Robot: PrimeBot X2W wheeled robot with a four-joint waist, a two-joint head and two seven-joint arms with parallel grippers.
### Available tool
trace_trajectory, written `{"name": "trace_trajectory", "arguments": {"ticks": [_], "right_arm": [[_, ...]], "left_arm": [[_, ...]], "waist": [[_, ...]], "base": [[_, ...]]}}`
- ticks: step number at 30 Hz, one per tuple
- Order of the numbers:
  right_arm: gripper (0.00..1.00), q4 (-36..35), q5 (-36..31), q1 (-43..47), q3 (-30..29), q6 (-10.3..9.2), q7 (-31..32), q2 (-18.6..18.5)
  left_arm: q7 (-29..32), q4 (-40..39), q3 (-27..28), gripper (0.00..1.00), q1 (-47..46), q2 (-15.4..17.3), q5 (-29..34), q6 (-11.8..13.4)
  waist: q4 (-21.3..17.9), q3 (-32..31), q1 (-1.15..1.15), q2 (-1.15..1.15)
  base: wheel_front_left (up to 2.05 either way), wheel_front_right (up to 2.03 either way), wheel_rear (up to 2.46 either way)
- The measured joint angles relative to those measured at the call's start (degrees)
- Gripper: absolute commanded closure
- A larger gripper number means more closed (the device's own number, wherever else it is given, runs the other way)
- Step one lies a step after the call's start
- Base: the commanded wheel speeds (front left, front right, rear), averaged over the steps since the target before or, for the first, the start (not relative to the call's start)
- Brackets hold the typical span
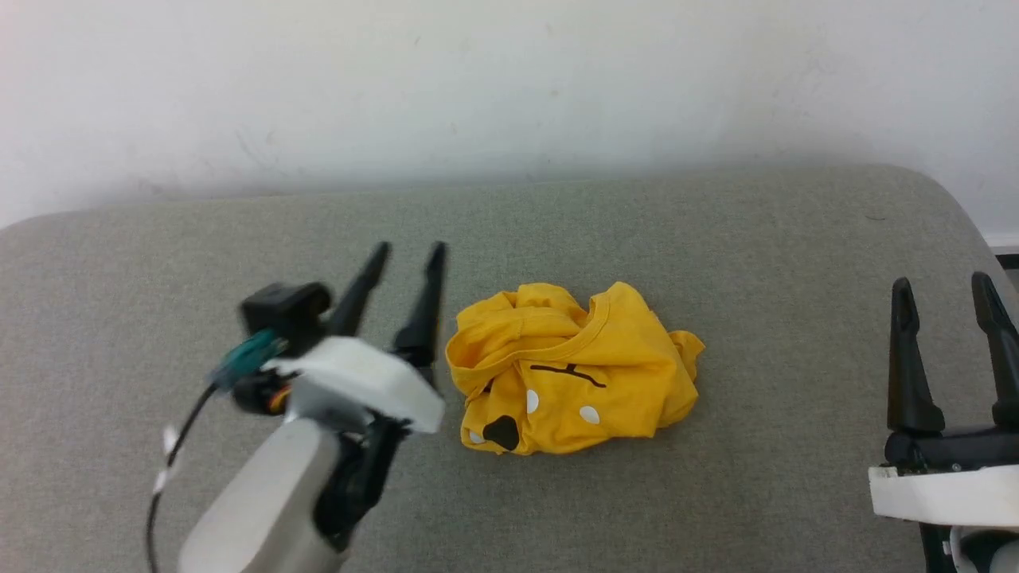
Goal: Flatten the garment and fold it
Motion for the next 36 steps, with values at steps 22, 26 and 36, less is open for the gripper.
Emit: {"name": "trace_trajectory", "arguments": {"ticks": [22,26,36], "right_arm": [[0.00,6.87,2.63,7.12,-1.57,0.00,-0.99,-0.01],[0.00,7.36,2.61,4.28,-1.40,0.00,-0.03,0.00],[0.00,11.50,0.19,-11.64,2.63,0.00,20.28,0.00]], "left_arm": [[-7.22,-25.24,21.70,0.00,33.31,-3.20,26.65,0.29],[-7.22,-25.14,24.07,0.00,33.24,-4.99,27.91,-2.33],[-7.22,-24.38,27.92,0.00,31.82,-8.89,30.36,-7.62]], "waist": [[2.42,-0.46,-0.01,0.01],[2.79,0.06,0.00,0.01],[3.55,3.83,0.01,0.01]], "base": [[0.00,0.00,0.00],[0.00,0.00,0.00],[0.00,0.00,0.00]]}}
